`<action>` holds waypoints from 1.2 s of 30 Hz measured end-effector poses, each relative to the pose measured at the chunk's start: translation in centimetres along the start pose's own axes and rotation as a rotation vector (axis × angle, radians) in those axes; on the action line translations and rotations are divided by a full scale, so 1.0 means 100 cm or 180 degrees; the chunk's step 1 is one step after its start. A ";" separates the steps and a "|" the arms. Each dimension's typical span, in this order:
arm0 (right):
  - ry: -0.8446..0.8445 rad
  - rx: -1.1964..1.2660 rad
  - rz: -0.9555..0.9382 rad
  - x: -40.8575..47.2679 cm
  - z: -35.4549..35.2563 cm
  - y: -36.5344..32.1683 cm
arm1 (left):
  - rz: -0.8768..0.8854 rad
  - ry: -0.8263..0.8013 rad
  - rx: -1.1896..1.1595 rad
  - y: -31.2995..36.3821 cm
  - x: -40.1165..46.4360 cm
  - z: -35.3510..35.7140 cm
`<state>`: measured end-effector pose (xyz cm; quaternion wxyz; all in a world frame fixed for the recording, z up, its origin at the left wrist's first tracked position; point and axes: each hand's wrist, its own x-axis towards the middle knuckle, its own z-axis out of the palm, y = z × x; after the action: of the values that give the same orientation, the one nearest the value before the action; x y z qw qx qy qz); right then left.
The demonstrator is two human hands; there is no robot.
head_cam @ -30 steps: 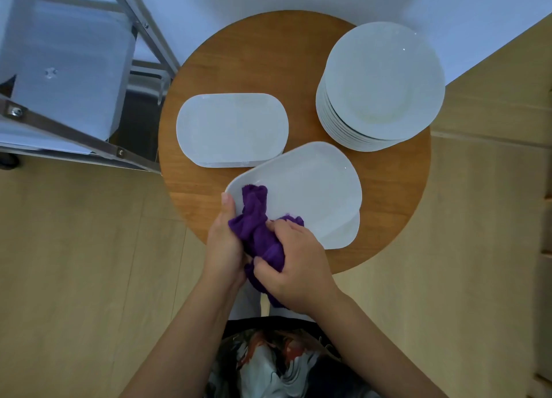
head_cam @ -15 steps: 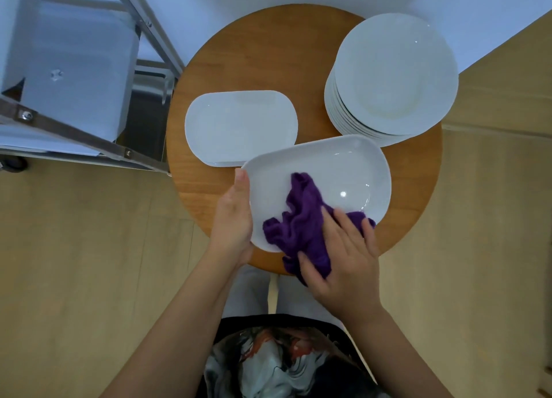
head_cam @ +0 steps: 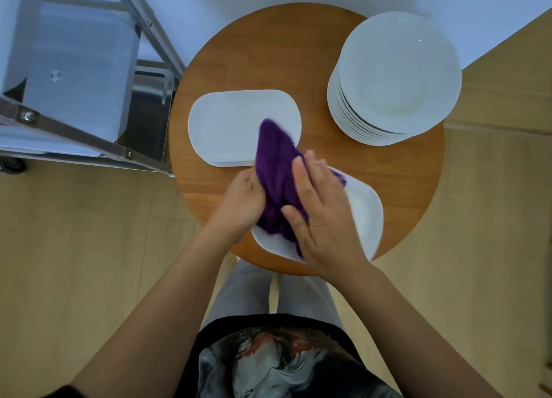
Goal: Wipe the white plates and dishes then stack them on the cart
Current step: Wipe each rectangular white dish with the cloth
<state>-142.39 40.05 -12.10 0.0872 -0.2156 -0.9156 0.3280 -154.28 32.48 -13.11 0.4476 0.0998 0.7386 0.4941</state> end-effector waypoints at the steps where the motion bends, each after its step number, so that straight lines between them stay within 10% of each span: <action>1: -0.0251 0.0212 -0.0045 0.006 0.002 -0.003 | 0.0032 -0.0141 0.0017 -0.001 -0.001 0.000; 12: -0.1582 0.0150 0.0019 0.058 -0.030 0.014 | 0.0165 -0.0205 0.0222 -0.003 -0.014 -0.004; 20: -0.1512 0.0821 0.0495 0.068 -0.043 0.028 | 0.0440 -0.0116 0.0033 0.009 -0.016 0.000; 28: -0.0925 0.1171 0.1441 0.046 -0.057 0.072 | 0.0459 0.0703 -0.0461 0.015 -0.018 -0.019; 36: 0.0918 0.3226 0.3359 0.011 -0.011 0.055 | -0.0018 0.1519 -0.1200 0.005 -0.022 0.006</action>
<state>-141.23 44.99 -14.70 0.1261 -0.6009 -0.4064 0.6767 -152.65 31.80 -11.54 0.2734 -0.1059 0.7185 0.6308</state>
